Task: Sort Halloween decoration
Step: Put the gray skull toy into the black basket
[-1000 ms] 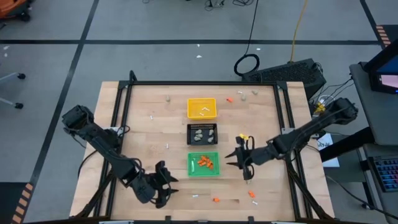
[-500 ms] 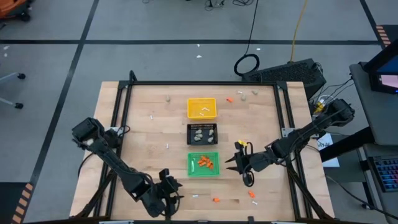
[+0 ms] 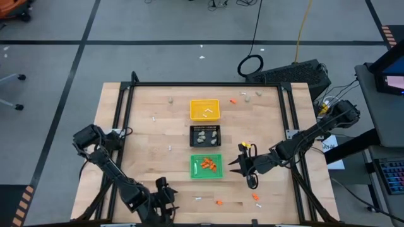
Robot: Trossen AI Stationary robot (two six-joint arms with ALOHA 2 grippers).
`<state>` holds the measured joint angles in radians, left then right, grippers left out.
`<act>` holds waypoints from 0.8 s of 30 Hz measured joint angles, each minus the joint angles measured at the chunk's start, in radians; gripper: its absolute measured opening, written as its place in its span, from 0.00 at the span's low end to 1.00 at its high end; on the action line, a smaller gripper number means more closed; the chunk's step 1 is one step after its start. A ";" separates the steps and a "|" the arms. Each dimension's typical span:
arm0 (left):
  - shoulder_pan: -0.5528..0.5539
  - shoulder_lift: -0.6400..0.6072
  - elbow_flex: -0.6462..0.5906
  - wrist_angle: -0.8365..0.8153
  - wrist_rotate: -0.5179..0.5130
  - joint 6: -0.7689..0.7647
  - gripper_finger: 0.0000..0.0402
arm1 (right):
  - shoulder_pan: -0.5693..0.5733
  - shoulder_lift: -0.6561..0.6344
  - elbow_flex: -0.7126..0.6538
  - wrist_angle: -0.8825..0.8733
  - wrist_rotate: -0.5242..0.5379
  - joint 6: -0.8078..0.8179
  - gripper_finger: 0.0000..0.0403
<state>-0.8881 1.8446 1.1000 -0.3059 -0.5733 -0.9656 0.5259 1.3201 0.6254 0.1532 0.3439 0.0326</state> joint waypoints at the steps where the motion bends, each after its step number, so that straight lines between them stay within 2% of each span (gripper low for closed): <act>1: -0.002 0.000 -0.002 -0.001 0.000 -0.002 0.75 | 0.000 0.000 0.000 0.000 0.000 0.000 0.26; 9: -0.004 0.000 -0.009 -0.115 0.011 -0.172 0.75 | 0.000 0.000 0.000 -0.007 0.000 0.000 0.26; 14: -0.004 0.000 -0.009 -0.121 0.011 -0.181 0.75 | 0.000 0.000 0.000 -0.007 0.000 0.000 0.26; 24: -0.006 0.087 -0.010 -0.117 0.012 -0.181 0.75 | 0.000 0.000 0.000 -0.013 -0.001 0.001 0.26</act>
<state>-0.8944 1.9314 1.0904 -0.4227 -0.5613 -1.1469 0.5259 1.3201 0.6258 0.1406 0.3431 0.0334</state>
